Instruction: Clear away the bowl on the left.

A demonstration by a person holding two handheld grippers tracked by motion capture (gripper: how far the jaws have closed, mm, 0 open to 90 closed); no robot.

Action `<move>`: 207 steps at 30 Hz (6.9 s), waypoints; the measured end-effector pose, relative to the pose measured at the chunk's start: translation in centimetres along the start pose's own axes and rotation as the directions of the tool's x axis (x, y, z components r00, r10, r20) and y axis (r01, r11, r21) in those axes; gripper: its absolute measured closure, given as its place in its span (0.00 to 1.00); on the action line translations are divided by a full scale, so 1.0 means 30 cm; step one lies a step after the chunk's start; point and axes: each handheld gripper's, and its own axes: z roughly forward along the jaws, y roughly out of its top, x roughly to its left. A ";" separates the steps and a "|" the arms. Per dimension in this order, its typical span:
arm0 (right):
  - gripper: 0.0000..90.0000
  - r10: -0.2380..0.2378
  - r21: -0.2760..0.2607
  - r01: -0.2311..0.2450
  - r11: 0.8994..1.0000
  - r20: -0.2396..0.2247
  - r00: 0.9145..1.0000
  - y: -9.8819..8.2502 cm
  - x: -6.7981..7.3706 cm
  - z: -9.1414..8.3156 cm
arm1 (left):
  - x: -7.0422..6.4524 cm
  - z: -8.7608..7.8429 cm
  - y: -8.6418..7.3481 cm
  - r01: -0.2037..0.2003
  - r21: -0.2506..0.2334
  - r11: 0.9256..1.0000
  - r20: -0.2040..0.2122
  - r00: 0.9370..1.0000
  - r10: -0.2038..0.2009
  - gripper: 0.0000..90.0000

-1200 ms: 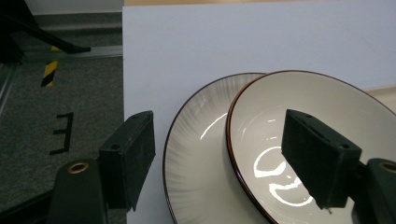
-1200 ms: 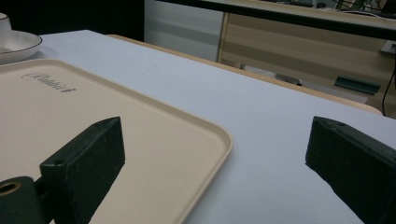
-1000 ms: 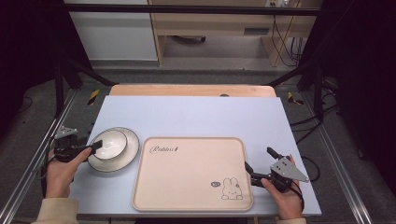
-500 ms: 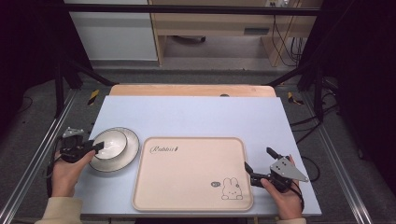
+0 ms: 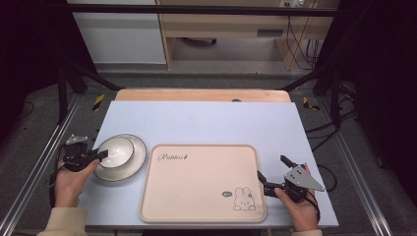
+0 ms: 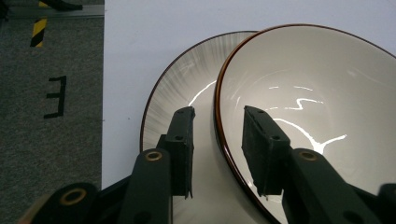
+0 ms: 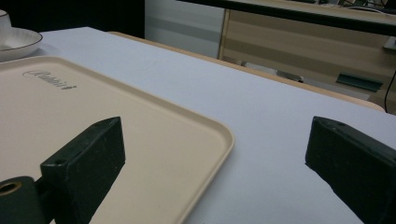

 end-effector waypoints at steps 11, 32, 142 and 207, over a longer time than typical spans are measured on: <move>0.05 0.003 0.006 -0.003 1.000 -0.003 1.000 -0.003 0.002 0.003 | -0.014 0.015 0.002 -0.006 0.034 0.999 -0.026 1.000 0.007 0.85; 0.05 0.010 -0.013 -0.010 1.000 0.002 1.000 0.006 -0.006 -0.012 | -0.014 -0.007 -0.002 0.051 -0.041 0.998 0.016 0.999 -0.050 0.91; 0.05 0.015 -0.042 -0.015 0.999 0.007 1.000 0.006 -0.002 -0.011 | -0.595 0.047 0.054 -0.152 -0.105 0.983 0.385 0.905 0.181 0.91; 0.05 0.016 -0.027 -0.016 0.999 -0.004 1.000 0.004 -0.001 -0.010 | -0.721 0.170 0.005 -0.191 0.037 0.981 0.457 0.876 0.153 0.90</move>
